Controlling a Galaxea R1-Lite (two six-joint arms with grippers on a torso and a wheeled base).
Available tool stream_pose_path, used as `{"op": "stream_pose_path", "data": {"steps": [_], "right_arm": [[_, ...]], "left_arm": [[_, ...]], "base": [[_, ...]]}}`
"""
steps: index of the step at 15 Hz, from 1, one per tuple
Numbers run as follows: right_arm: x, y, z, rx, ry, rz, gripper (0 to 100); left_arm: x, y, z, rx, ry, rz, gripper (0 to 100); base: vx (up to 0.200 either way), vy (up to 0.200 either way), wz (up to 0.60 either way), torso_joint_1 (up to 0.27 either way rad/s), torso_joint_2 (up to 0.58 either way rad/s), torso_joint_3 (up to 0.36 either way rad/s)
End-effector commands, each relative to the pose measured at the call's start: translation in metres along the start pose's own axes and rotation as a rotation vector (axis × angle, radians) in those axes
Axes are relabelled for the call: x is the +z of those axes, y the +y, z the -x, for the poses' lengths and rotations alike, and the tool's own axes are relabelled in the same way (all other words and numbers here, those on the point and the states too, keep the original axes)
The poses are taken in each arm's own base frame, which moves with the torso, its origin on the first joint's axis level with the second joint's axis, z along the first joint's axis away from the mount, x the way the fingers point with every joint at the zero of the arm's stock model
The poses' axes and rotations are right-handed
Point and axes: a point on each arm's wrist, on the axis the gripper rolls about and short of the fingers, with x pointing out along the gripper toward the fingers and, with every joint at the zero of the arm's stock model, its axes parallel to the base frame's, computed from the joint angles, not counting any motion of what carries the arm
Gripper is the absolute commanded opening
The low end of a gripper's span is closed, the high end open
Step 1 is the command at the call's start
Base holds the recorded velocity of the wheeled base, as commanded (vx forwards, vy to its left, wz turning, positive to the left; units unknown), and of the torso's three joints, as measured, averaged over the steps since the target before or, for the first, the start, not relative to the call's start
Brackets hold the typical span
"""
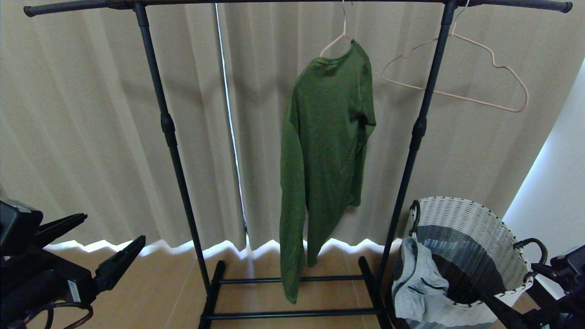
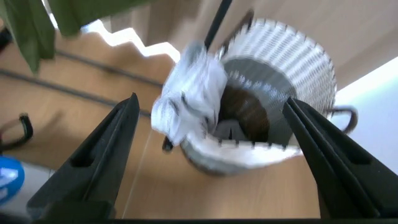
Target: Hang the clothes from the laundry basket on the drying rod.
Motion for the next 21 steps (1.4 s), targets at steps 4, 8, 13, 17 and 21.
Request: {"op": "stream_pose_path", "data": {"steps": [4,8,13,17,21], "right_arm": [[-0.009,-0.008,0.005,-0.073,0.018,-0.033,100],[-0.01,-0.01,-0.001,-0.091,0.066,-0.04,100],[-0.001,-0.011,-0.019,-0.08,0.124,-0.031,100],[0.005,-0.008,-0.05,-0.052,0.224,0.029,100],[-0.001,-0.006,-0.077,-0.013,0.378,0.145,100]], "left_arm": [[0.001,0.0,-0.006,-0.01,0.013,0.003,100],[0.002,0.0,-0.004,-0.006,0.004,0.004,100],[0.004,0.0,-0.003,-0.004,-0.027,0.002,100],[0.006,0.001,-0.001,0.005,-0.047,0.001,100],[0.009,0.001,0.006,0.011,-0.08,-0.002,100]], "base": [[0.0,0.0,0.0,0.0,0.0,0.0],[0.2,0.0,0.0,-0.002,0.0,0.005],[0.2,0.0,0.0,0.0,0.0,0.002],[0.05,0.0,0.0,0.001,0.0,0.001],[0.0,0.0,0.0,0.0,0.0,0.0]]}}
